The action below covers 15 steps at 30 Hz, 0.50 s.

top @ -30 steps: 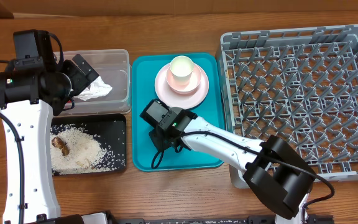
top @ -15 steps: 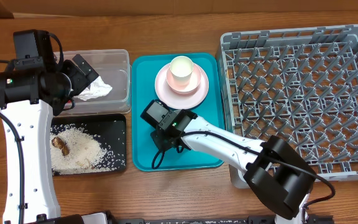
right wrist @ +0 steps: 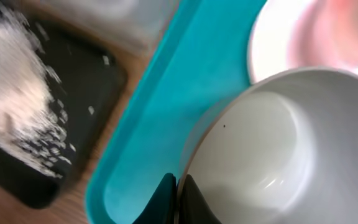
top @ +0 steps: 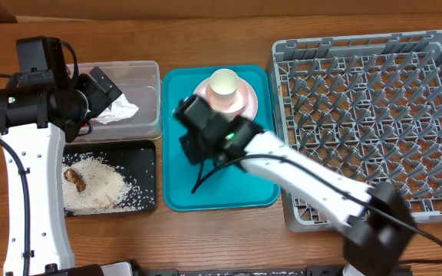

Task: Sort waste into correct bins and load items into the dishwasher
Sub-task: 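Carry the bowl with the right gripper into the dish rack's back row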

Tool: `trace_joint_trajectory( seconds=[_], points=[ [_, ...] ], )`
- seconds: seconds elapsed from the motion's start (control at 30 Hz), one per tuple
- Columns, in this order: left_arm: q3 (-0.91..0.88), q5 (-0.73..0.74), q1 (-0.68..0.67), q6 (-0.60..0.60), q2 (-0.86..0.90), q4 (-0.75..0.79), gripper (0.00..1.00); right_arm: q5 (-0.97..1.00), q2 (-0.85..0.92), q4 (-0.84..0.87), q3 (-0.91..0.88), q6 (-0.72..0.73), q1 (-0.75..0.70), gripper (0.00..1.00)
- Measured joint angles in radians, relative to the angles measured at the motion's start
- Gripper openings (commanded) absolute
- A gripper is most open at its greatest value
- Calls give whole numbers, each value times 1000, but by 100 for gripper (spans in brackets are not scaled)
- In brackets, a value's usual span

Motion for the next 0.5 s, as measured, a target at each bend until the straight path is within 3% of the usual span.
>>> trace_joint_trajectory(
  seconds=[0.23,0.5],
  points=[
    [0,0,0,0,0,0,100,-220,-170,25,36,-60,-257,4],
    [0,0,0,0,0,0,100,-829,-209,161,44,-109,-760,4]
  ],
)
